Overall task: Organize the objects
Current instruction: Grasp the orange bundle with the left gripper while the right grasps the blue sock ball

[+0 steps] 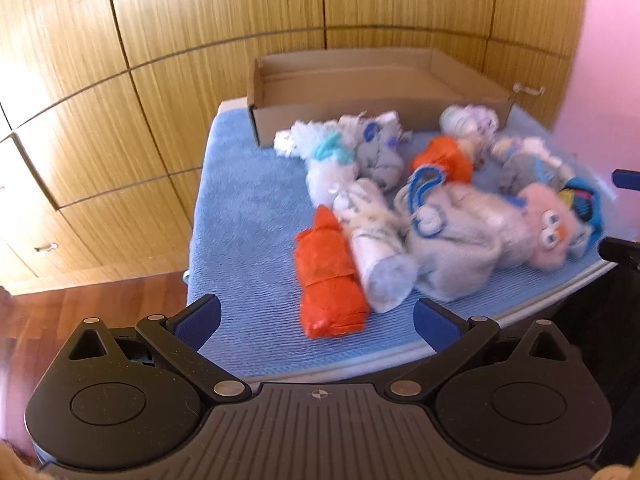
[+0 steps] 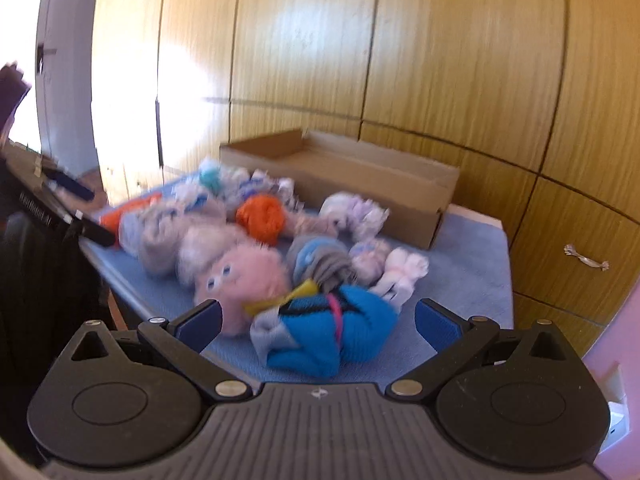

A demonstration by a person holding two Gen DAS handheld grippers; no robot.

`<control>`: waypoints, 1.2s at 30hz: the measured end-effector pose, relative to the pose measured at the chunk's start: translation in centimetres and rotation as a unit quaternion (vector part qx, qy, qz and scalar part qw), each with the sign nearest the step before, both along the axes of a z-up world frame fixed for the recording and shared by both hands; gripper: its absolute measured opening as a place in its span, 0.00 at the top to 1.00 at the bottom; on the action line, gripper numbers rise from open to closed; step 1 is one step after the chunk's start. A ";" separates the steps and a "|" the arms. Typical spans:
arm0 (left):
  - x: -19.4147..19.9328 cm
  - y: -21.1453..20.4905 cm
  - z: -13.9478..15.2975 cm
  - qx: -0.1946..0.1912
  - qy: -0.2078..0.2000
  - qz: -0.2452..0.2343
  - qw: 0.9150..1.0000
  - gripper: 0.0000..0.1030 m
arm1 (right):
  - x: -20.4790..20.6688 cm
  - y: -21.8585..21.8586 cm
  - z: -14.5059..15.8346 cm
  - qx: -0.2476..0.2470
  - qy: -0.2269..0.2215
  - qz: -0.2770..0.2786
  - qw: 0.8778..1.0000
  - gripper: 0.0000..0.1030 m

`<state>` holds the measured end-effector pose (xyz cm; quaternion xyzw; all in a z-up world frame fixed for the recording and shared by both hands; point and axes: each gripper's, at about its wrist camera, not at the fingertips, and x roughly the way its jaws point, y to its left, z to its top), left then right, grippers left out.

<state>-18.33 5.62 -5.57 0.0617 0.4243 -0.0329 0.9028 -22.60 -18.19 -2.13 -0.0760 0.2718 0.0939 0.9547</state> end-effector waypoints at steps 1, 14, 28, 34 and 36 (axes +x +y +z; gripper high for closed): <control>0.3 0.1 -0.2 0.006 0.003 0.003 1.000 0.00 | 0.2 0.2 -0.3 -0.005 0.003 0.001 1.000 0.01; 1.6 2.1 -0.8 0.017 0.015 0.025 0.999 0.00 | 1.5 -1.3 -1.7 0.034 0.018 -0.046 0.998 0.03; 2.2 0.7 -1.1 0.020 -0.023 -0.011 0.999 0.20 | 1.7 -1.5 -2.4 0.076 0.033 -0.066 0.994 0.12; 2.3 1.0 -1.2 -0.037 -0.010 -0.041 0.998 0.60 | 1.5 -1.5 -3.0 0.089 0.023 -0.069 0.993 0.20; 2.1 0.8 -1.1 -0.033 -0.013 -0.043 0.998 0.61 | 1.0 -1.7 -2.9 0.093 0.013 -0.071 0.993 0.21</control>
